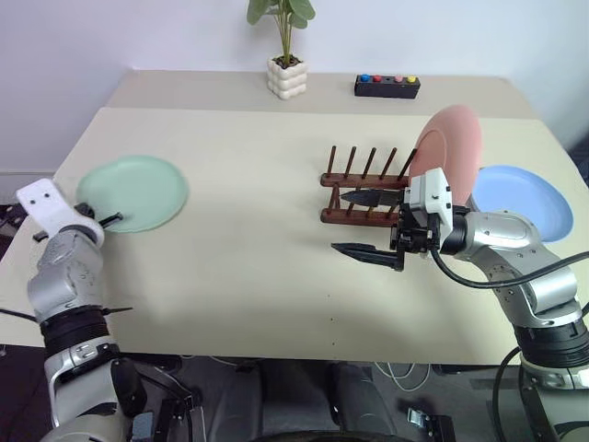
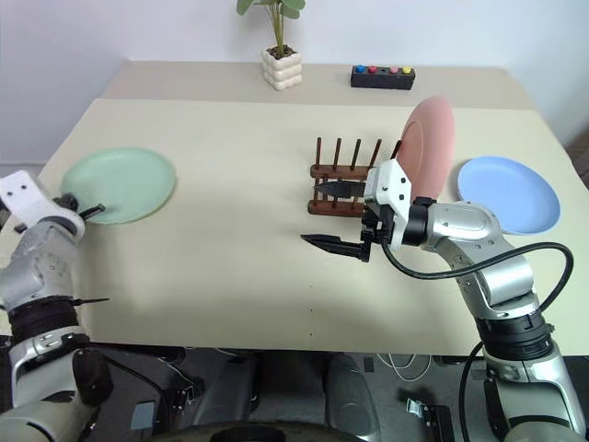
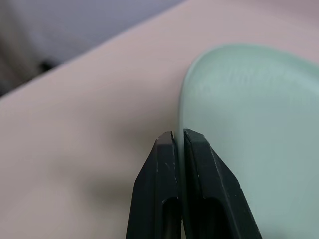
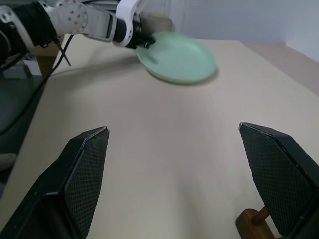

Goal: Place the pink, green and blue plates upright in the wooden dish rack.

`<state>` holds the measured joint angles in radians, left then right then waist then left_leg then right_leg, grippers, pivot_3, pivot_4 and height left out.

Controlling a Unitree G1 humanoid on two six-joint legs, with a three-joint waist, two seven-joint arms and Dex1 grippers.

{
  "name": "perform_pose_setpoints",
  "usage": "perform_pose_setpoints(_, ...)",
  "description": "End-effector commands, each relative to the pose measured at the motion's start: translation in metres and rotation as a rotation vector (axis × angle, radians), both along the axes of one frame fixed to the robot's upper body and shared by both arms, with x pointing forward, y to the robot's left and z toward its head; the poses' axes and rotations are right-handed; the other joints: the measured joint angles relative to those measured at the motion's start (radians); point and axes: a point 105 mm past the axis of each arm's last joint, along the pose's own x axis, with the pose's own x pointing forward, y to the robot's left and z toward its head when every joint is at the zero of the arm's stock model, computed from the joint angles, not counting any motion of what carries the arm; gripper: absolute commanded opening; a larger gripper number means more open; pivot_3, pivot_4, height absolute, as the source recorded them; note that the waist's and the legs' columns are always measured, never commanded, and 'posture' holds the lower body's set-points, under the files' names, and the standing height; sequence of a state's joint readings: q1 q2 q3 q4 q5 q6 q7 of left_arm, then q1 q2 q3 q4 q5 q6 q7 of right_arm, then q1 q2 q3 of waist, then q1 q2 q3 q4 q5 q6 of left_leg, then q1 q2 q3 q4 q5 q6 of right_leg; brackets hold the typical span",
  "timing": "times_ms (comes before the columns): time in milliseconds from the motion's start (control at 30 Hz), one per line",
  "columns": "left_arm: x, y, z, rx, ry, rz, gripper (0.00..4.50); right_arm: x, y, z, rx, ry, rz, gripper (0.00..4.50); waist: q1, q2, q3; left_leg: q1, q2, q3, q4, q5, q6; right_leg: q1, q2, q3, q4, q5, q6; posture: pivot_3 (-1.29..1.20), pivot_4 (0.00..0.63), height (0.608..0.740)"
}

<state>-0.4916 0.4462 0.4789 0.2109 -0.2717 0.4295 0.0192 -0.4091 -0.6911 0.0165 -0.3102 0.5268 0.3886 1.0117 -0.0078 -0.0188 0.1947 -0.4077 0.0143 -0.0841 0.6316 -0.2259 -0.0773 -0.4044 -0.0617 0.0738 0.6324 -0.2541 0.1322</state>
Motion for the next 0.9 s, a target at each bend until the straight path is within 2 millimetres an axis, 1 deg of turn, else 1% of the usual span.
perform_pose_setpoints(33,0.014,-0.082,0.093,0.295,-0.321,-0.221,0.05,0.016,0.001,0.021,-0.039,-0.195,-0.084,4.26,0.005,-0.001,0.0,0.0,0.0,0.0,0.0,0.001,-0.001,0.0,0.0,0.0,0.0,0.0,0.0,0.0,0.15,0.73)
perform_pose_setpoints(67,0.015,-0.104,0.104,0.317,-0.371,-0.28,0.05,0.022,0.001,0.022,-0.067,-0.251,-0.113,4.26,0.006,-0.001,0.0,0.0,0.0,0.0,0.0,0.001,-0.002,0.0,0.0,0.0,-0.001,0.001,-0.001,0.0,0.15,0.73)
perform_pose_setpoints(133,0.017,-0.133,0.117,0.359,-0.424,-0.345,0.05,0.03,0.002,0.023,-0.103,-0.322,-0.153,4.26,0.003,-0.001,0.0,0.0,0.0,0.0,0.0,0.001,-0.002,0.0,0.0,0.0,-0.002,0.001,0.0,0.0,0.15,0.73)
perform_pose_setpoints(167,0.017,-0.155,0.127,0.374,-0.462,-0.387,0.05,0.036,0.004,0.025,-0.132,-0.383,-0.179,4.26,-0.002,-0.001,0.0,0.0,0.0,0.0,-0.001,0.001,-0.002,0.0,0.0,0.0,-0.002,0.001,0.0,0.0,0.15,0.73)
perform_pose_setpoints(200,0.015,-0.172,0.135,0.369,-0.501,-0.42,0.05,0.04,0.006,0.026,-0.153,-0.427,-0.2,4.26,-0.005,-0.001,0.0,0.0,0.0,0.0,-0.001,0.001,-0.002,0.0,0.0,0.0,-0.002,0.001,0.0,0.0,0.15,0.73)
perform_pose_setpoints(267,0.012,-0.197,0.148,0.346,-0.554,-0.462,0.05,0.047,0.01,0.03,-0.18,-0.513,-0.236,4.26,-0.012,0.0,0.0,0.0,0.0,0.001,-0.002,0.001,-0.002,-0.001,0.0,0.0,-0.002,0.001,0.001,0.0,0.15,0.73)
perform_pose_setpoints(367,0.007,-0.221,0.161,0.323,-0.601,-0.504,0.05,0.055,0.015,0.037,-0.224,-0.645,-0.283,4.26,-0.018,0.0,0.001,0.0,0.0,0.001,-0.003,0.001,-0.002,-0.003,0.0,0.001,-0.001,0.001,0.001,0.0,0.15,0.73)
perform_pose_setpoints(400,0.006,-0.227,0.166,0.305,-0.612,-0.519,0.05,0.057,0.016,0.04,-0.254,-0.702,-0.299,4.26,-0.018,0.0,0.001,0.0,0.0,0.001,-0.003,0.001,-0.002,-0.004,0.0,0.001,0.0,0.001,0.001,0.0,0.15,0.73)
perform_pose_setpoints(467,0.003,-0.234,0.171,0.29,-0.628,-0.538,0.05,0.059,0.018,0.044,-0.271,-0.753,-0.305,4.26,-0.014,0.0,0.001,-0.001,0.0,0.001,-0.002,0.001,-0.002,-0.003,0.0,0.001,0.0,0.001,0.001,0.0,0.15,0.73)
perform_pose_setpoints(633,-0.002,-0.247,0.173,0.266,-0.623,-0.603,0.05,0.061,0.022,0.039,-0.341,-0.796,-0.273,4.26,-0.009,0.0,0.001,-0.001,0.0,0.001,-0.002,0.001,-0.002,-0.002,0.0,0.001,-0.001,0.001,0.001,0.0,0.15,0.73)
perform_pose_setpoints(800,-0.011,-0.265,0.172,0.232,-0.621,-0.711,0.05,0.073,0.027,0.04,-0.404,-0.896,-0.304,4.26,-0.008,0.0,0.001,-0.001,0.0,0.001,-0.001,0.001,-0.002,-0.002,0.0,0.001,-0.001,0.001,0.001,0.0,0.15,0.73)
perform_pose_setpoints(900,-0.014,-0.271,0.171,0.219,-0.62,-0.741,0.05,0.077,0.026,0.038,-0.441,-0.941,-0.31,4.26,-0.009,0.0,0.001,-0.001,0.0,0.001,-0.002,0.001,-0.002,-0.002,0.0,0.001,-0.001,0.001,0.001,0.0,0.15,0.73)
